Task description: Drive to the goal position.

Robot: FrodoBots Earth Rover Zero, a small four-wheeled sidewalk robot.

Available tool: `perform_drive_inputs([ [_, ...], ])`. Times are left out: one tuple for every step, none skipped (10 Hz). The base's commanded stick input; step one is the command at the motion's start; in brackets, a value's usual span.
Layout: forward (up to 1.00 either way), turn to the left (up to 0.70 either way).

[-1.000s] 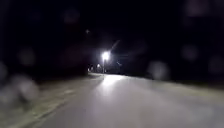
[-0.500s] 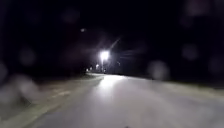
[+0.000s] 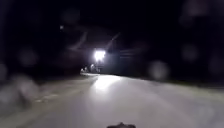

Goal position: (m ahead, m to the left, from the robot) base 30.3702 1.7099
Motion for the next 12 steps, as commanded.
perform_drive_inputs([
  [1.00, -0.09],
  [1.00, -0.10],
  [1.00, -0.10],
  [1.00, -0.08],
  [1.00, -0.07],
  [1.00, -0.07],
  [1.00, -0.06],
  [1.00, -0.05],
  [1.00, -0.04],
  [1.00, -0.02],
  [1.00, -0.02],
  [1.00, -0.03],
])
